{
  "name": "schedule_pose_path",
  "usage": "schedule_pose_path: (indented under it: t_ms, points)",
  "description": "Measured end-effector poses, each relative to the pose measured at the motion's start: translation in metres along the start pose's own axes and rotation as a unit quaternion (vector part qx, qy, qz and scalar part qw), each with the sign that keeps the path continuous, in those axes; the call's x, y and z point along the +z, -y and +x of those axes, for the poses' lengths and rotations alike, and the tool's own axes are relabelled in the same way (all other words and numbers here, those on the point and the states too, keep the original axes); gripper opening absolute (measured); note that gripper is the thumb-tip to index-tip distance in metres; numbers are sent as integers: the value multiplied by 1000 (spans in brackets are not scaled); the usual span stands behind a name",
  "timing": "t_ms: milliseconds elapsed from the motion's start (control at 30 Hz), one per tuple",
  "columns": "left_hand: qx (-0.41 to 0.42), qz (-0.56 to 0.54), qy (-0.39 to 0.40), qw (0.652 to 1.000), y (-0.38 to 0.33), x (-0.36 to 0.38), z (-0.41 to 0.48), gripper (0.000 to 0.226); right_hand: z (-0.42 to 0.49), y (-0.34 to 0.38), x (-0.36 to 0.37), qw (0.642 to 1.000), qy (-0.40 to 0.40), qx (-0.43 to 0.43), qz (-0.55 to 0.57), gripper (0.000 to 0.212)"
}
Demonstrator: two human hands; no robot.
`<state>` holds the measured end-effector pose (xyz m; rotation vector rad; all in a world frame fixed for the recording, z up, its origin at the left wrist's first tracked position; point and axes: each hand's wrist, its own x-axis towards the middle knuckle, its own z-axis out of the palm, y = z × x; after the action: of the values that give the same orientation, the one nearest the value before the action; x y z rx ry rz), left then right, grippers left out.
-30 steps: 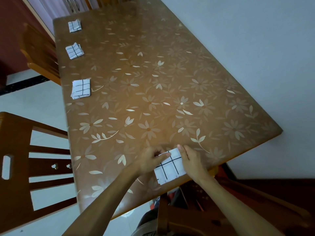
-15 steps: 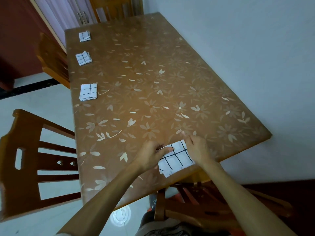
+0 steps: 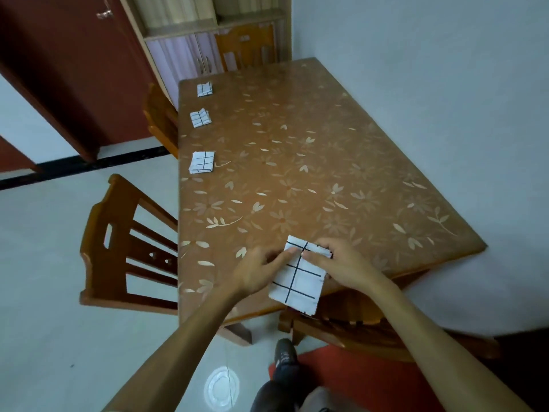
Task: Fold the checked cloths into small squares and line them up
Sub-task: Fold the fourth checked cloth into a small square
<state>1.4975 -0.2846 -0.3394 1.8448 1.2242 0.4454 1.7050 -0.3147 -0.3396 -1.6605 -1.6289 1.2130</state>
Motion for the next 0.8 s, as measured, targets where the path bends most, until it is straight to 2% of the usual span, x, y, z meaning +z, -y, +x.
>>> schedule_pose_path:
  t_ms: [100,300,400,467,533,600,700,800]
  points:
    - [13,-100,-42,994,-5,-8,-16,29,-8,20,12,999,36,-26,-28,39]
    - [-21,-220,-118,968,6,-36,-53,24,-10,45,37,999,29,-24,29,38]
    - [-37,-242,-140,960,21,-58,-69,26,-3,61,61,999,12,-33,25,41]
    - [-31,-247,-165,954,34,-76,-78,25,4,79,83,997,-4,-37,67,29]
    - [-29,-253,-197,947,49,-99,-90,23,8,104,109,988,19,-29,152,17]
    - [-27,-265,-236,935,63,-128,-103,22,13,126,138,977,67,-16,201,27]
    - [-32,-273,-279,920,89,-174,-124,22,23,154,189,981,84,-8,173,25]
    - [-53,-243,-277,928,126,-220,-145,22,35,184,232,988,43,-19,146,18]
